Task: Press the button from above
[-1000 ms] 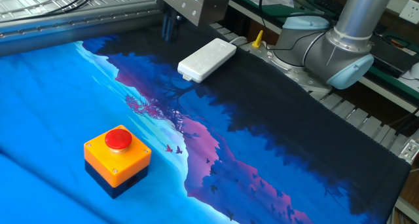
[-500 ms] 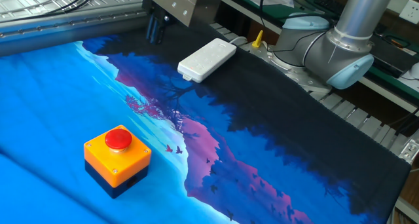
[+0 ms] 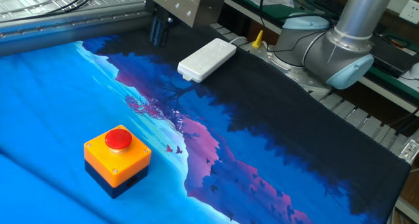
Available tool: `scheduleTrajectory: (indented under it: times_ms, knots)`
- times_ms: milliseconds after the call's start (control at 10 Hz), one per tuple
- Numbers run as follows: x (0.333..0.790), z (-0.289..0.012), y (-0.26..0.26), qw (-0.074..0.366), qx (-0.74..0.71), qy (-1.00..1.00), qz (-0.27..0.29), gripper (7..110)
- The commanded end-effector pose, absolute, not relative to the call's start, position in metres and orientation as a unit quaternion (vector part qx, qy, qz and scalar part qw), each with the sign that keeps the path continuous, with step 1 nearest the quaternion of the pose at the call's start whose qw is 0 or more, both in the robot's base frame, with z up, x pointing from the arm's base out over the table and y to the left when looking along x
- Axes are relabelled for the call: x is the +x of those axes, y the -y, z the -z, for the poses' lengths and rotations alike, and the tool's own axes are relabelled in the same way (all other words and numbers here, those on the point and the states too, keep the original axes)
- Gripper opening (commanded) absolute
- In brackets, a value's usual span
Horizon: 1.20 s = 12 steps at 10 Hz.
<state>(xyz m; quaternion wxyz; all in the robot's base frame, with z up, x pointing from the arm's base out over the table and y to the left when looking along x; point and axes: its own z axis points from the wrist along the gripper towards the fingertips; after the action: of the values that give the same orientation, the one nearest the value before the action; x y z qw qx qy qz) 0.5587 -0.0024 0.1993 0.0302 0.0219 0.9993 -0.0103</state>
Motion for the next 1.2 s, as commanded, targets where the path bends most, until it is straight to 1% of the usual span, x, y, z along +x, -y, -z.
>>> scheduleTrajectory:
  times_ms: [0, 100, 200, 300, 400, 500, 600, 700, 800, 900, 1000, 1100]
  knots:
    - [0.559, -0.201, -0.009, 0.029, 0.056, -0.998, -0.014, 7]
    - [0.564, -0.202, -0.027, 0.038, 0.059, -0.996, -0.051, 7]
    - [0.558, -0.203, -0.035, 0.026, 0.043, -0.996, -0.067, 7]
    - [0.537, -0.202, -0.036, -0.016, 0.038, -0.997, -0.066, 7]
    - [0.540, -0.207, -0.059, -0.012, 0.042, -0.992, -0.114, 7]
    - [0.561, -0.212, -0.075, 0.034, 0.011, -0.988, -0.148, 7]
    - [0.540, -0.207, -0.062, -0.006, -0.007, -0.993, -0.119, 7]
    - [0.529, -0.206, -0.052, -0.029, -0.002, -0.994, -0.101, 7]
    - [0.528, -0.206, -0.057, -0.036, 0.045, -0.993, -0.107, 7]
    - [0.527, -0.203, -0.037, -0.035, 0.034, -0.996, -0.069, 7]
    - [0.521, -0.202, -0.027, -0.047, 0.047, -0.997, -0.046, 7]
    - [0.529, -0.201, -0.023, -0.031, 0.042, -0.998, -0.040, 7]
